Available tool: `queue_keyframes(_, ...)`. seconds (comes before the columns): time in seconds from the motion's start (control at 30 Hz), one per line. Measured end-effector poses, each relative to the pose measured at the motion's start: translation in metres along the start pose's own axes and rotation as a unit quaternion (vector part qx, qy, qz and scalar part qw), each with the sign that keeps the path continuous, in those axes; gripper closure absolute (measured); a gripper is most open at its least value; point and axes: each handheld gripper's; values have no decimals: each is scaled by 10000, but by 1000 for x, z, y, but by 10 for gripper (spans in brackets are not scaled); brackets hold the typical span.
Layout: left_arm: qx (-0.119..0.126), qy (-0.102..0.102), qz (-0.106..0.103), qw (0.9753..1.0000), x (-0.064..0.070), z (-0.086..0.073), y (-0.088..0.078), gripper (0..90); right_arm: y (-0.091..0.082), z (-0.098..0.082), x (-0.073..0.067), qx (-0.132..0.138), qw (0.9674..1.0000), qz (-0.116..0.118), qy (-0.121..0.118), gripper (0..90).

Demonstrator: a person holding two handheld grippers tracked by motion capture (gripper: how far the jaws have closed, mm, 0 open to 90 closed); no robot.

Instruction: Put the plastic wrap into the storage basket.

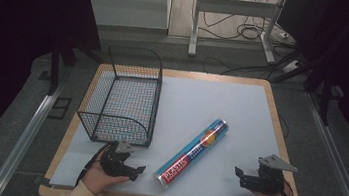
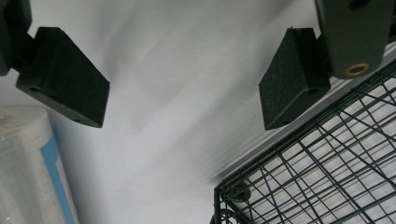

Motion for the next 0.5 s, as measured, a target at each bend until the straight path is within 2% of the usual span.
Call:
queue_keyframes(0.13,20,-46,0,10000,0,0,0,161,2,0,-2,-25,9999,40,-90,75)
queue_keyframes(0.33,38,-48,-11,10000,1,2,-4,160,-1,0,-2,55,10000,32,-56,84)
queue_keyframes(0.5,46,-66,-62,9999,4,6,-9,160,0,0,-2,15,10000,21,-82,86)
Point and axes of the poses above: each handheld gripper's, and its own axes: y roughly forward along the jaws, z roughly out of its top, x roughly to its right, and after that the axes turned 8 degrees about z, right-handed
